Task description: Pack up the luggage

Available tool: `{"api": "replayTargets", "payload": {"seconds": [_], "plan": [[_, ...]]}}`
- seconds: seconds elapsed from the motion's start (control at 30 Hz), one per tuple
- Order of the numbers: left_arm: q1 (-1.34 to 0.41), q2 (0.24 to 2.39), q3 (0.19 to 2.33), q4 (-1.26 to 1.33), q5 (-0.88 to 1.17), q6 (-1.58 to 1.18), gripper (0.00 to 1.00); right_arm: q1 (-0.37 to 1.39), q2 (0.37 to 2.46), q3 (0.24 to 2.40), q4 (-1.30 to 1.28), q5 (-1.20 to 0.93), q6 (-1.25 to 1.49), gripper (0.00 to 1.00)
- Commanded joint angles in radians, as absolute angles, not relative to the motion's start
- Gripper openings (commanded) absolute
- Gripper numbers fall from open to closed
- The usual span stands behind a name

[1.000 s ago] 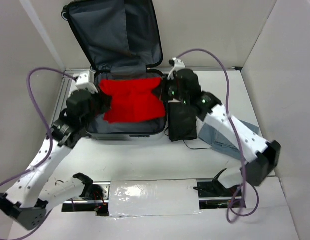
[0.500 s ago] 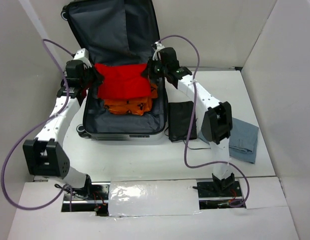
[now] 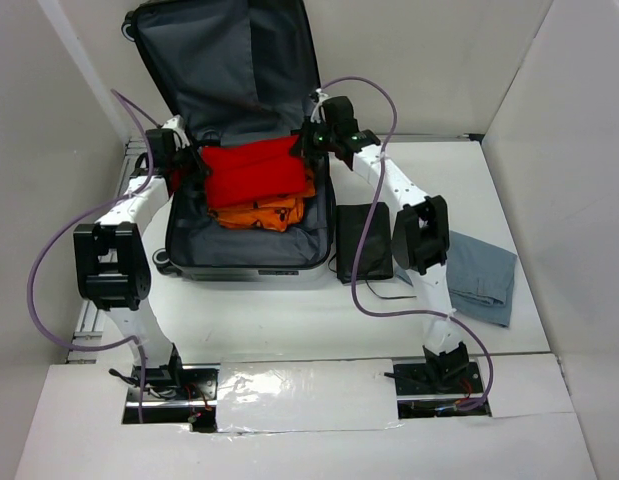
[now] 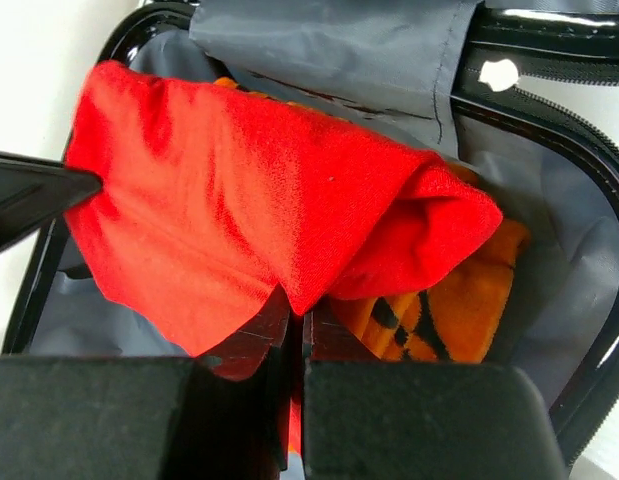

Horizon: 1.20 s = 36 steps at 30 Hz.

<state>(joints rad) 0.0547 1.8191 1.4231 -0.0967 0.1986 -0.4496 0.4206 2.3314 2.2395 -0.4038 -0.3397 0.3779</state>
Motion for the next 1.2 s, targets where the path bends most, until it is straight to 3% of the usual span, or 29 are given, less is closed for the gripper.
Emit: {"api": "replayTargets", "payload": {"seconds": [0.0, 0.1, 0.3, 0.73, 1.0, 1.17], "plan": [[0.071, 1.839, 1.476, -0.035, 0.207, -0.440, 0.00, 0.396, 2.310, 2.228, -0.405, -0.324, 0.382, 0.00], [0.071, 1.871, 1.494, -0.026, 0.195, -0.440, 0.00, 0.396, 2.296, 2.181, -0.396, -0.298, 0.382, 0.00], [0.080, 1.916, 1.540, -0.058, 0.196, -0.431, 0.00, 0.406, 2.306, 2.307, -0.509, -0.287, 0.373, 0.00], [0.091, 1.905, 1.543, -0.107, 0.224, -0.413, 0.00, 0.448, 2.211, 2.178, -0.526, -0.206, 0.354, 0.00], [0.091, 1.967, 1.520, -0.106, 0.222, -0.413, 0.00, 0.416, 2.275, 2.140, -0.499, -0.236, 0.354, 0.00], [0.091, 1.991, 1.538, -0.115, 0.190, -0.393, 0.03, 0.405, 2.295, 2.152, -0.499, -0.247, 0.345, 0.15]]}}
